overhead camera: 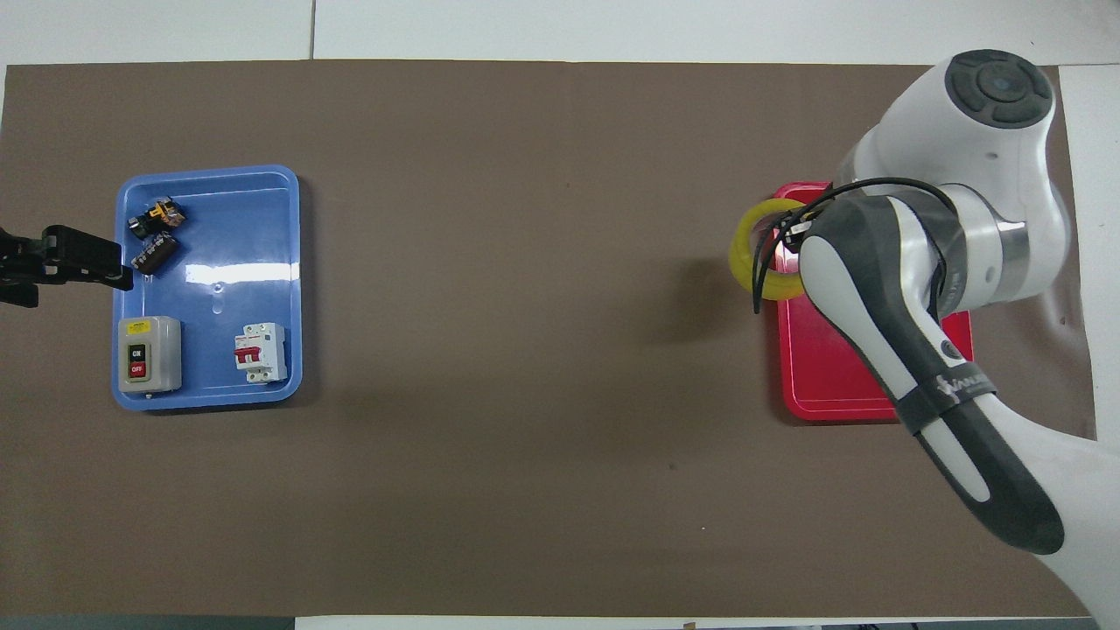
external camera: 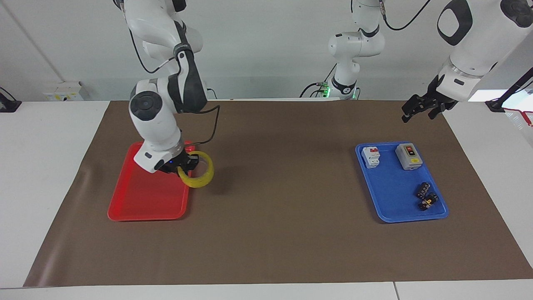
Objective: Place and move tape with both arms
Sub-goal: 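Carry the yellow tape with the right gripper over the red tray, then lower the tape into the red tray and open the right gripper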
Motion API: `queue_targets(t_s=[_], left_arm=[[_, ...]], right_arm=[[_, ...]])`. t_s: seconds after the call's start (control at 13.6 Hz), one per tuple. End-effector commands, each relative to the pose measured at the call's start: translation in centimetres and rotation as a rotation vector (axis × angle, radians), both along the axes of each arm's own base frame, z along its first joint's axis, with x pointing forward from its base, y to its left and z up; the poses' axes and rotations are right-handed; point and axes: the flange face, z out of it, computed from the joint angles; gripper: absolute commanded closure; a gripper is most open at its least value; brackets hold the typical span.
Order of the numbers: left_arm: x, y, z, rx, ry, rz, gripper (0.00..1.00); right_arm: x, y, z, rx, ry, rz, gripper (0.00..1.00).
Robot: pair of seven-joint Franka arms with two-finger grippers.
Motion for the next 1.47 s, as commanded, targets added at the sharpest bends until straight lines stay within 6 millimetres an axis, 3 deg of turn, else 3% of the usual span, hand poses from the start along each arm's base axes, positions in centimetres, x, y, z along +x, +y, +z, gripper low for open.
queue_targets(t_s=[0.0,0.29,0.66,1.32,1.4], left_arm=[[-0.7,0.0,0.4,-0.026,-0.005,-0.001,0.00],[-0.7,0.0,0.4,-0.026,-0.005,-0.001,0.00],[-0.7,0.0,0.4,-0.026,-0.005,-0.001,0.00],[-0.7,0.0,0.4,-0.026,-0.005,-0.001,0.00],[-0.7,0.0,0.4,-0.026,-0.005,-0.001,0.00]], right_arm=[[-2.3,-5.1,-1.6,0.021,0.001,0.080,1.00],[-4.6,-10.1,-5.0,0.029,-0.061,0.143,1.00],[-6.3,-11.3,-7.9,0.017,-0.135,0.174,1.00],[-6.6,-12.8,-9.6,0.005,-0.185,0.197,1.00],[-6.6,-13.1,-9.7,0.005,-0.185,0.191,0.95]])
